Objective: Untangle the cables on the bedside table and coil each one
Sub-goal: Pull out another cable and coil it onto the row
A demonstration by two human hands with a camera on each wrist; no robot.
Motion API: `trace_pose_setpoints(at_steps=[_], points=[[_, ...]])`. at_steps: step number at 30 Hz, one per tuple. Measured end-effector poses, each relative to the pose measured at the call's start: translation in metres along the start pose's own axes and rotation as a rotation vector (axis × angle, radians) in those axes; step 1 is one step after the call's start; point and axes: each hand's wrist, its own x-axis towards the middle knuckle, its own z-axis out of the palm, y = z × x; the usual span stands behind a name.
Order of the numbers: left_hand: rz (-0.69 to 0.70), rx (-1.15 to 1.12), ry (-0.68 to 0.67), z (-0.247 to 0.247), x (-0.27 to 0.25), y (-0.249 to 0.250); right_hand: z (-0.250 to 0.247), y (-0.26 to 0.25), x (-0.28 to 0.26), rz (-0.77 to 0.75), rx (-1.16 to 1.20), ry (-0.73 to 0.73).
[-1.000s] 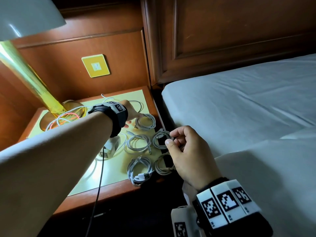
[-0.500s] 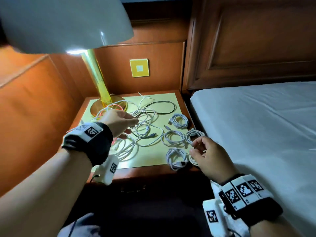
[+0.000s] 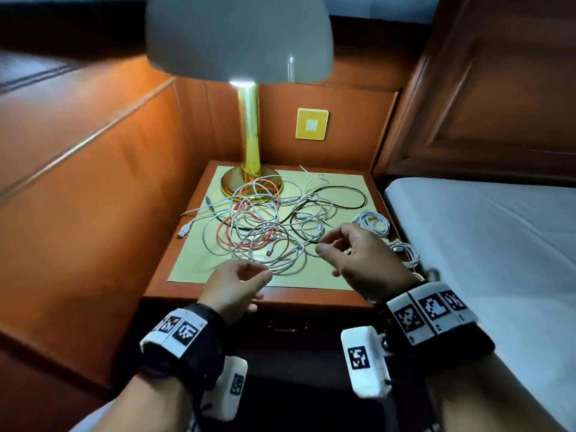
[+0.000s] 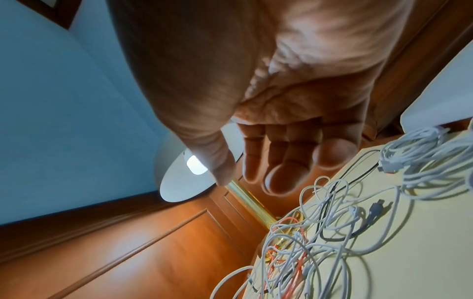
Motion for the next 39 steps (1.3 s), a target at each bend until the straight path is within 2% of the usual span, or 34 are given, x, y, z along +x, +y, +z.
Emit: trace_pose_setpoints(at_steps=[6, 10, 14, 16, 20, 28, 32, 36, 39], points=[[0.057, 0.177, 0.050, -0.025, 0.012, -0.004, 0.049, 0.001, 0.058, 0.192, -0.142, -0.118], [0.102, 0.142, 0.042, -0.035, 0.027, 0.004, 0.084, 0.009, 0.091, 0.347, -0.070, -0.144], [0.135, 0.217, 0.123, -0.041, 0.042, 0.005, 0.104, 0.014, 0.112, 0.411, -0.175, -0.071], [0.136, 0.248, 0.160, -0.044, 0.047, 0.003, 0.109, 0.015, 0.121, 0.414, -0.155, -0.034], [0.155, 0.380, 0.181, -0.051, 0.049, -0.002, 0.118, 0.013, 0.132, 0.382, -0.093, -0.062], [0.134, 0.394, 0.192, -0.065, 0.046, -0.015, 0.136, 0.003, 0.124, 0.261, 0.019, -0.133], [0.133, 0.405, 0.181, -0.060, 0.042, -0.012, 0.134, 0.001, 0.117, 0.244, 0.155, -0.177], [0.123, 0.333, 0.185, -0.048, 0.041, -0.006, 0.121, -0.006, 0.109, 0.082, 0.062, -0.084], [0.125, 0.311, 0.260, -0.045, 0.041, -0.003, 0.110, -0.014, 0.103, -0.065, 0.058, -0.005]])
